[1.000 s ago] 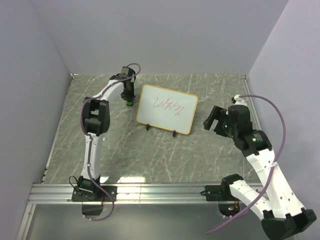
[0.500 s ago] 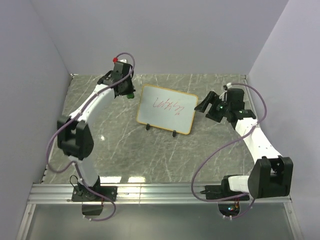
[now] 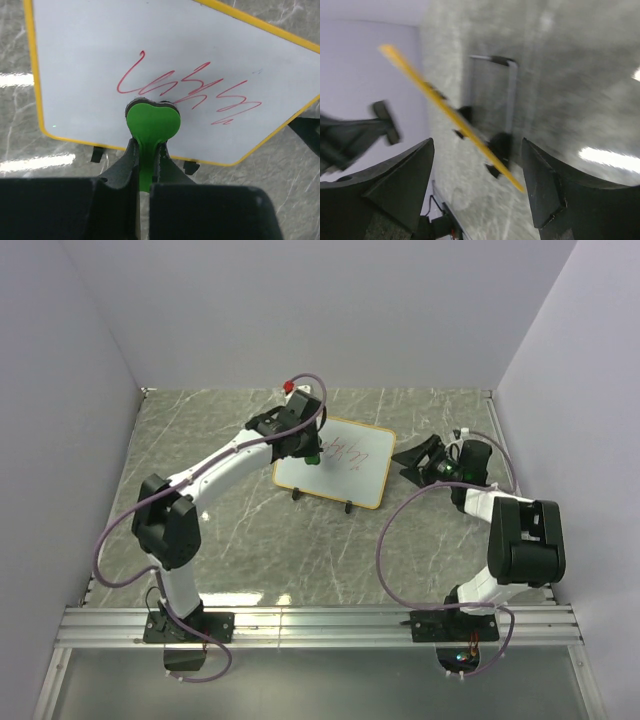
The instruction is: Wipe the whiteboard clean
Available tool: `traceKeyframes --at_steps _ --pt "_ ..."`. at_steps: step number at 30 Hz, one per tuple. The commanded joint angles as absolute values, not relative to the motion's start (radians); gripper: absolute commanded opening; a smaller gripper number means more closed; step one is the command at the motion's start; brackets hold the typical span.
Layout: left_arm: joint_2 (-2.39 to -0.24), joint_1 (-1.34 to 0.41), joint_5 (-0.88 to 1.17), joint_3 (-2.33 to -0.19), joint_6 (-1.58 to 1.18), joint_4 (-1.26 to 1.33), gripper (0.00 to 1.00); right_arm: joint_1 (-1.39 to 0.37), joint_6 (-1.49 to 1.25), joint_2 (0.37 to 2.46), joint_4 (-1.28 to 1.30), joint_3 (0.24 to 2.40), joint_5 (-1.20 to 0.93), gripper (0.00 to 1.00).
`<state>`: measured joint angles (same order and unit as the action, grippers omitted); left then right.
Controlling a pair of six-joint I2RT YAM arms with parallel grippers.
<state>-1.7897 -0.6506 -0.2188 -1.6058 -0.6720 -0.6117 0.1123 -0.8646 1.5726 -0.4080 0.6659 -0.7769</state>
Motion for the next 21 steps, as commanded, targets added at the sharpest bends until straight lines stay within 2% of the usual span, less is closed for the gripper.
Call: traceKeyframes --at_steps 1,6,13,18,19,21 --pt "-1.81 -0.657 -0.256 -1.701 -0.713 -0.603 0.0 0.083 -0.96 1.562 -0.721 0.666 -0.844 0.77" --pt "-1.828 -0.675 -0.27 -1.726 -0.709 -0.597 0.0 0.06 -1.029 1.63 -0.869 0.637 -0.83 0.74" --pt "-1.871 -0.686 -0.273 -1.761 -0.701 -0.591 0.0 0.006 -1.038 1.747 -0.928 0.681 -0.804 0.66" --pt "-1.928 -0.696 -0.267 -1.824 -0.692 -0.58 0.0 -0.026 -1.04 1.784 -0.942 0.696 -0.804 0.46" --pt "-1.937 -0.701 -0.265 -1.833 -0.684 -0.575 0.0 -0.038 -1.028 1.784 -0.936 0.698 -0.807 0.4" --pt "-1.96 -0.715 -0.265 -1.85 -0.678 -0.563 0.0 -0.044 -1.003 1.779 -0.89 0.699 -0.804 0.36"
